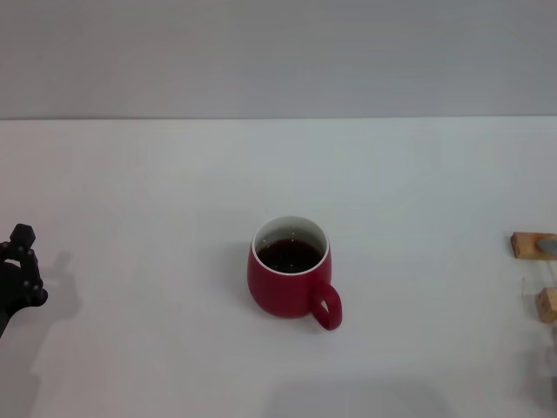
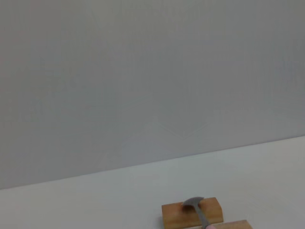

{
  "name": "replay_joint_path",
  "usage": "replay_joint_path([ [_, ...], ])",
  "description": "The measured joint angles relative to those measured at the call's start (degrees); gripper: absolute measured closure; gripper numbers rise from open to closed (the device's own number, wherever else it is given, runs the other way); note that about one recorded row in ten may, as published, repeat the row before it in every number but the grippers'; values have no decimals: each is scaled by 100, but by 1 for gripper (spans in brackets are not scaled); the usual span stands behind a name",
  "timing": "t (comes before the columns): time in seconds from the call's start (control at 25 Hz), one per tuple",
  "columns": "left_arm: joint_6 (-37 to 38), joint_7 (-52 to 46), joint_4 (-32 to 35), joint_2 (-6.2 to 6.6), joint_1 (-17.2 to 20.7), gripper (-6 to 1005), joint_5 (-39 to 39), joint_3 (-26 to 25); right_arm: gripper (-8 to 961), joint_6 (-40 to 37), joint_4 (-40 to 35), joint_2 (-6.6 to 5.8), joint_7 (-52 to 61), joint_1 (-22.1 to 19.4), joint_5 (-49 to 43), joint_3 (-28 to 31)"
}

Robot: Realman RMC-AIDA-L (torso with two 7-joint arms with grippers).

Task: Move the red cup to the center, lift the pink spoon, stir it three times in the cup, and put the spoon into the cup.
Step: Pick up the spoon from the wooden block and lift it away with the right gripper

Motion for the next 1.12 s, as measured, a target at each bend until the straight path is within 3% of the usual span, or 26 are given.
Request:
replay_joint_path([
  [1.12,0,0,0,0,3,1000,0,17,549,5,-11,-10,-7,41,-37,-48],
])
